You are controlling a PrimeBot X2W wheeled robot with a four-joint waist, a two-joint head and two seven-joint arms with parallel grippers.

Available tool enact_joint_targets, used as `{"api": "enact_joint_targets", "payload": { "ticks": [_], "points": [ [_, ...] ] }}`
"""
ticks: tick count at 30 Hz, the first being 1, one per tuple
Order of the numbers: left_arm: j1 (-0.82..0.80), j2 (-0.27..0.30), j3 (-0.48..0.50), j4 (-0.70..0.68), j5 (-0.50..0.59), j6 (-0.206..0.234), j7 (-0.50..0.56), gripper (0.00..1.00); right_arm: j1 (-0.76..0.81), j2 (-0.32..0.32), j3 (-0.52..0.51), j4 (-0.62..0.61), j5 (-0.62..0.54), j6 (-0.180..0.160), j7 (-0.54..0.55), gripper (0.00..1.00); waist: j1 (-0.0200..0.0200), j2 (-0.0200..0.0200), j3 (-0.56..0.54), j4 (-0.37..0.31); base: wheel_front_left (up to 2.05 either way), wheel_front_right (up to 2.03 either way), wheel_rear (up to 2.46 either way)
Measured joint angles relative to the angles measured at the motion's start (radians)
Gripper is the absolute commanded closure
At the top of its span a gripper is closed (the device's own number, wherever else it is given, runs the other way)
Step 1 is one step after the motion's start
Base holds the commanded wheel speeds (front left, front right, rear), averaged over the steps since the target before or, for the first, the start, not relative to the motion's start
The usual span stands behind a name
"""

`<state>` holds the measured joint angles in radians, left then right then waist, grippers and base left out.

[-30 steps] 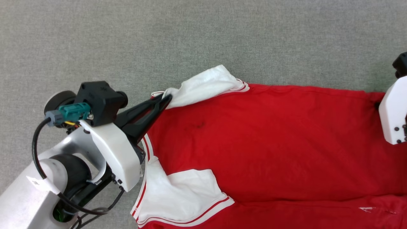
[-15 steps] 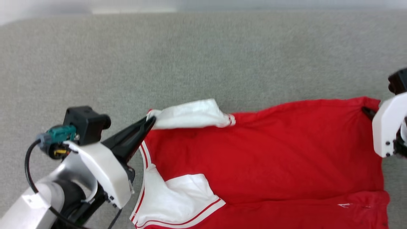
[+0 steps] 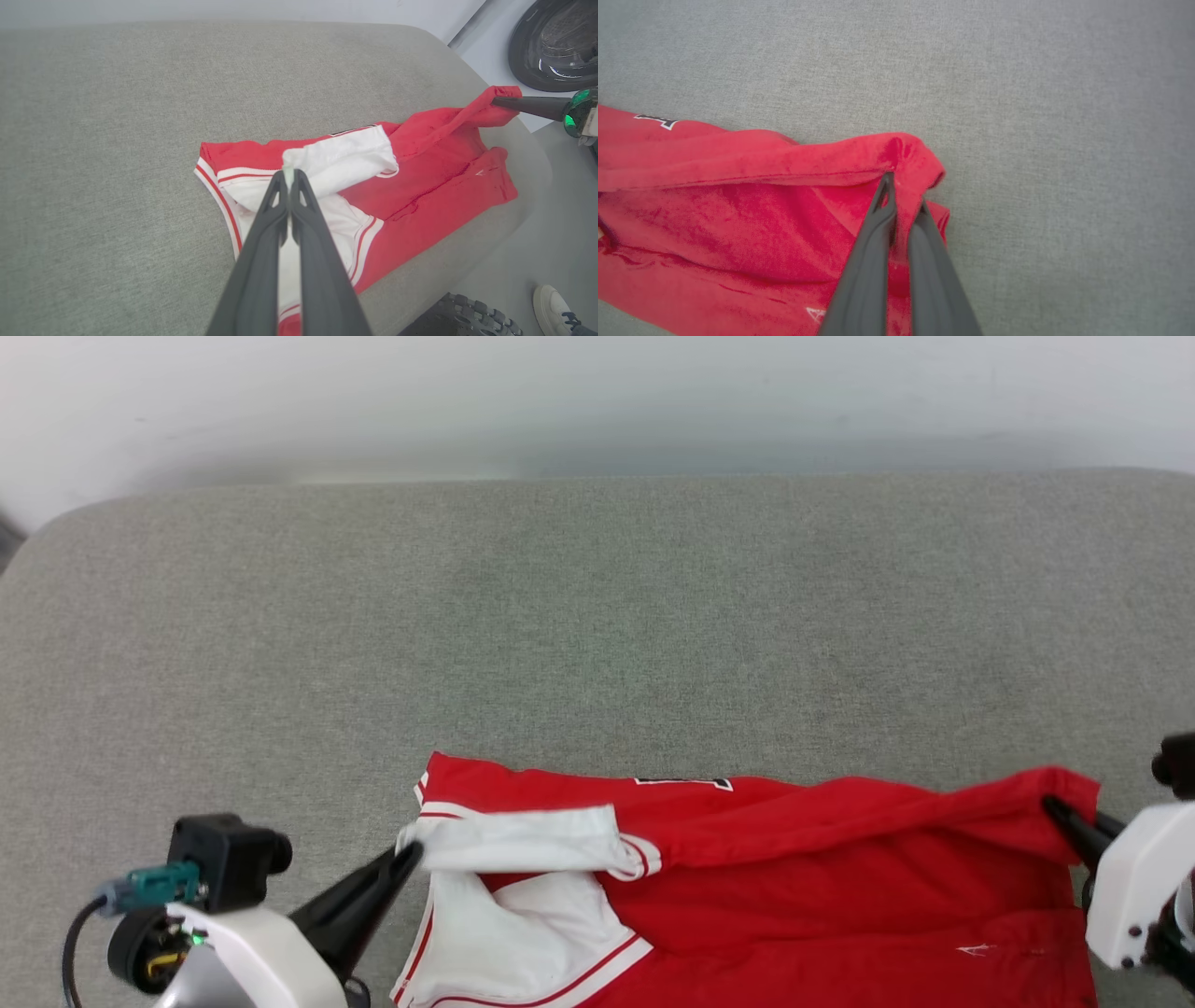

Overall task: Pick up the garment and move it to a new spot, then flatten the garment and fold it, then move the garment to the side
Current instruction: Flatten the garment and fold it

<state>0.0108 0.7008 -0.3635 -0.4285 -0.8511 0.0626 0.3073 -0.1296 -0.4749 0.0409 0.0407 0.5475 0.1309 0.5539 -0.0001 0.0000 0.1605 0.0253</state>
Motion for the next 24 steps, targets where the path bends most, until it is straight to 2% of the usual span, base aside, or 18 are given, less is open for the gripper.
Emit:
{"api": "enact_joint_targets", "payload": {
  "ticks": [5,9,20,24],
  "points": [
    [0.088,0.017,-0.013,0.014,-0.007,0.016,0.002,1.0,0.113,0.02,-0.034,-0.049,0.016,0.0,0.011,1.0,0.0,0.0,-0.013,0.003,0.0,0.0,0.0],
    [0.131,0.012,-0.023,0.04,-0.042,0.017,0.011,1.0,0.18,0.008,-0.035,-0.063,0.004,0.0,0.03,1.0,0.0,0.0,-0.014,0.003,0.0,0.0,0.0],
    [0.152,0.008,-0.084,0.17,-0.036,-0.013,0.033,1.0,0.217,-0.062,0.067,-0.035,-0.012,0.0,0.018,1.0,0.0,-0.0001,0.0,-0.008,0.0,0.0,0.0],
    [0.134,-0.012,-0.106,0.208,-0.032,-0.029,0.037,1.0,0.213,-0.099,0.109,-0.008,-0.03,0.0,-0.006,1.0,0.0001,0.0,0.011,-0.009,0.0,0.0,0.0]
  ]
}}
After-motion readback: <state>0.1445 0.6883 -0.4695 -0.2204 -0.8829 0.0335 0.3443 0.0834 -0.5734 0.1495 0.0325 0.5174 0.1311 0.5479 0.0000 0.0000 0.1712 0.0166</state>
